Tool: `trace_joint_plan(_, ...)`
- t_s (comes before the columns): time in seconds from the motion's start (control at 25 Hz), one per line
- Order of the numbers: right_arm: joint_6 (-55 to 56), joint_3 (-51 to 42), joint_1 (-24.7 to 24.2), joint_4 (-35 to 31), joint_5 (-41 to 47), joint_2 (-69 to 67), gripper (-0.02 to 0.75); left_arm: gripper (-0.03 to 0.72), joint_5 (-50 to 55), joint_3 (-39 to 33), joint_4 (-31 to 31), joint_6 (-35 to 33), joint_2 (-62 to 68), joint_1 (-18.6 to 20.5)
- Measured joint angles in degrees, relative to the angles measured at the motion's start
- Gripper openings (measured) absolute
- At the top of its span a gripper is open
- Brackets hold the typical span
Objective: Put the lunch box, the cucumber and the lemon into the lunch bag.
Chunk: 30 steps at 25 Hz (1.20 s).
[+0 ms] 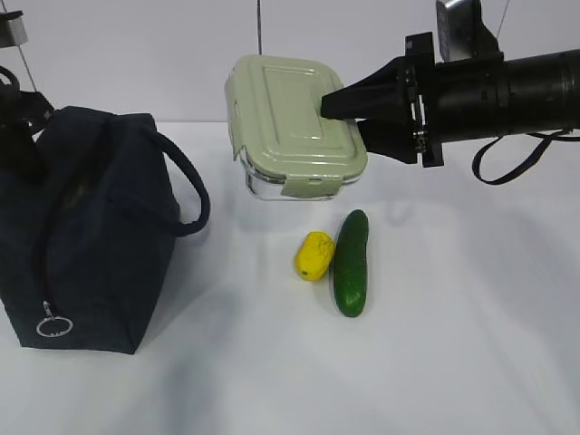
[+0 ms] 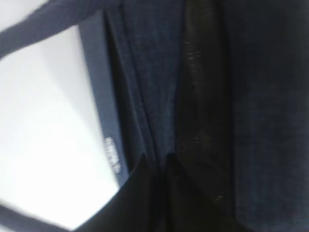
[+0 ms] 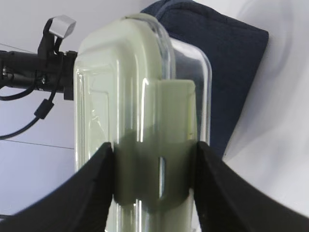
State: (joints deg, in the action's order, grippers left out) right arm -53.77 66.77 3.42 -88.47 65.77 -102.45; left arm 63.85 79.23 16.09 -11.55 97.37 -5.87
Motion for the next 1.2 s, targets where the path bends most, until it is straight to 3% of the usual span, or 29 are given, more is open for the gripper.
trace_joint_plan(0.2,0.4,0.0,0.0,-2.4,0.0,0.0,0.380,-0.007,0.5,0.6,11.6,-4.4,-1.3,0.0)
trace_joint_plan(0.52,1.8,0.0,0.1,-6.3,-0.1,0.3,0.380,-0.008,0.1,0.7,23.4,-7.8,-3.7,0.0)
trace_joint_plan(0.8,2.4,0.0,3.8,-10.0,-0.5,0.3,0.380,-0.008,-0.9,0.7,24.7,-8.4,-3.7,-2.1)
trace_joint_plan(1.2,2.4,0.0,6.8,-8.4,-0.5,0.3,0.380,-0.008,-1.7,0.7,28.0,-10.8,-5.2,-4.9)
